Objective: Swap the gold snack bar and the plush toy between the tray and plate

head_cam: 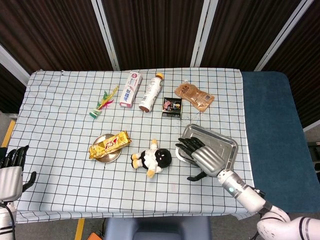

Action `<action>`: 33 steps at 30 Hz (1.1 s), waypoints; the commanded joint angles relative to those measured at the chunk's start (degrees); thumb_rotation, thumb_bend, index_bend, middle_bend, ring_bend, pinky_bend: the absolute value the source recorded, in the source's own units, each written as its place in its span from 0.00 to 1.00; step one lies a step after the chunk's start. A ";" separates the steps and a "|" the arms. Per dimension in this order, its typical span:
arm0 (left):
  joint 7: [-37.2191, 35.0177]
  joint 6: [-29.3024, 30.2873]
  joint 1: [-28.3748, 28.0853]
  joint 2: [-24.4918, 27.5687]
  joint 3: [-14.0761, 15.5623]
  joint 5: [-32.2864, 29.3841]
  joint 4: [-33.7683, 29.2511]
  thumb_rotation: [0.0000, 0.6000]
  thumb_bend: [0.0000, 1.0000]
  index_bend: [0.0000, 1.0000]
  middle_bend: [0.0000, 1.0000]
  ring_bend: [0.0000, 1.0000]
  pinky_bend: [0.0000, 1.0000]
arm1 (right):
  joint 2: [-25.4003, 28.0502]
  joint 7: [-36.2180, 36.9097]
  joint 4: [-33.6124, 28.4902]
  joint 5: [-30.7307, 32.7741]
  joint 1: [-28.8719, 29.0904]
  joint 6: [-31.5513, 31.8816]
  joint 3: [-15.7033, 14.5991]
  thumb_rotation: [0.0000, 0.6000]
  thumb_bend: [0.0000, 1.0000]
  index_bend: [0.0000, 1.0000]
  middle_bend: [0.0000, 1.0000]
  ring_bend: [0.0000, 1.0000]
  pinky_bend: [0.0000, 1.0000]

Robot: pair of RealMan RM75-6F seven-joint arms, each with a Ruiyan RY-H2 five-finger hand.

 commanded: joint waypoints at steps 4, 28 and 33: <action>-0.93 -0.14 0.59 1.01 -0.97 -0.53 -0.53 1.00 0.36 0.08 0.11 0.10 0.23 | -5.85 -5.50 2.23 10.04 6.97 -7.71 1.89 1.00 0.04 0.05 0.00 0.00 0.00; -3.08 -1.59 2.03 3.37 -2.57 -0.91 -2.53 1.00 0.36 0.09 0.12 0.10 0.23 | -24.27 -17.15 18.51 28.24 18.21 -4.10 1.10 1.00 0.04 0.25 0.15 0.13 0.18; -3.34 -1.92 2.13 3.60 -2.70 -0.75 -2.68 1.00 0.36 0.09 0.12 0.10 0.24 | -26.89 -14.76 22.60 26.21 18.31 -3.22 1.25 1.00 0.05 0.41 0.32 0.35 0.43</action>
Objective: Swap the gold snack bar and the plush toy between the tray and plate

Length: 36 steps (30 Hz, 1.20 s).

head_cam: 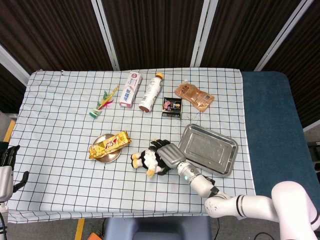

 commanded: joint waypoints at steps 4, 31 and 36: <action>-0.13 -0.28 0.13 0.24 -0.06 0.18 -0.25 1.00 0.36 0.10 0.13 0.10 0.24 | -3.13 3.14 4.73 -3.27 -0.10 1.61 0.08 1.00 0.10 0.56 0.44 0.54 0.63; 2.10 -1.40 0.11 -0.20 -0.40 0.00 -0.78 1.00 0.36 0.11 0.13 0.10 0.25 | 19.08 5.06 -16.30 -15.10 -13.73 20.36 -3.20 1.00 0.31 0.78 0.61 0.73 0.80; 3.18 -1.98 -0.10 -0.58 -0.26 -0.15 -0.84 1.00 0.36 0.12 0.13 0.10 0.25 | 20.94 8.69 -12.81 -15.70 -16.35 20.38 -4.69 1.00 0.31 0.77 0.61 0.73 0.80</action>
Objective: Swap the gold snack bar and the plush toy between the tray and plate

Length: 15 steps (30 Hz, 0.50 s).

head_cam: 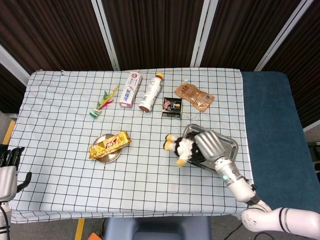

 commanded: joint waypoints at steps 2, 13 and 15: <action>0.65 -0.43 -0.15 -0.19 0.12 -0.11 -0.13 1.00 0.36 0.12 0.13 0.10 0.25 | 0.79 3.29 4.29 -0.52 -2.24 0.39 -1.19 1.00 0.31 0.77 0.61 0.72 0.80; 0.42 -1.03 -0.17 -0.08 0.12 -0.37 -0.32 1.00 0.36 0.13 0.14 0.10 0.26 | 0.79 4.67 8.18 -2.22 -4.33 -0.10 -2.15 1.00 0.31 0.65 0.51 0.52 0.64; 0.24 -1.08 -0.15 -0.02 0.10 -0.37 -0.38 1.00 0.36 0.13 0.14 0.10 0.26 | 1.78 3.56 6.58 -1.80 -5.09 0.14 -2.50 1.00 0.31 0.60 0.46 0.44 0.57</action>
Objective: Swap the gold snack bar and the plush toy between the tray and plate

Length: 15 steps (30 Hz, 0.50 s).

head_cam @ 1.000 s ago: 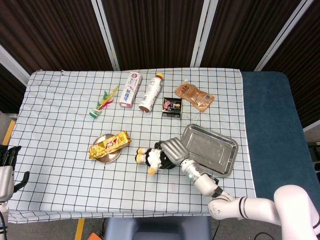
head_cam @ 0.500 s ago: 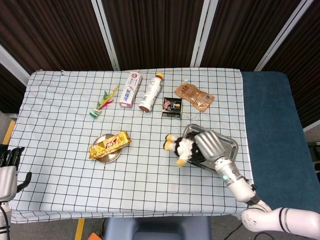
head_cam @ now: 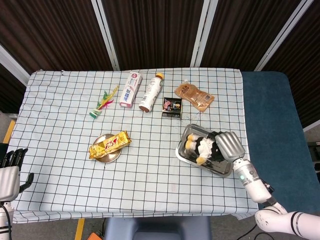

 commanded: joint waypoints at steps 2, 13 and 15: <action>-0.10 -0.16 -0.01 0.07 -0.01 -0.06 -0.07 1.00 0.36 0.13 0.14 0.10 0.26 | 2.33 -2.50 -3.66 1.41 -1.50 -0.01 -0.77 1.00 0.27 0.45 0.35 0.33 0.47; 0.97 -0.95 -0.37 -0.39 0.29 0.03 -0.08 1.00 0.36 0.13 0.14 0.10 0.26 | 6.84 -2.53 -8.43 1.22 -3.10 -2.01 -1.99 1.00 0.06 0.00 0.00 0.00 0.06; 0.98 -1.03 -0.39 -0.40 0.31 0.02 -0.09 1.00 0.36 0.13 0.14 0.10 0.26 | 7.42 -1.14 -8.69 -0.03 -3.63 -1.53 -2.06 1.00 0.05 0.00 0.00 0.00 0.02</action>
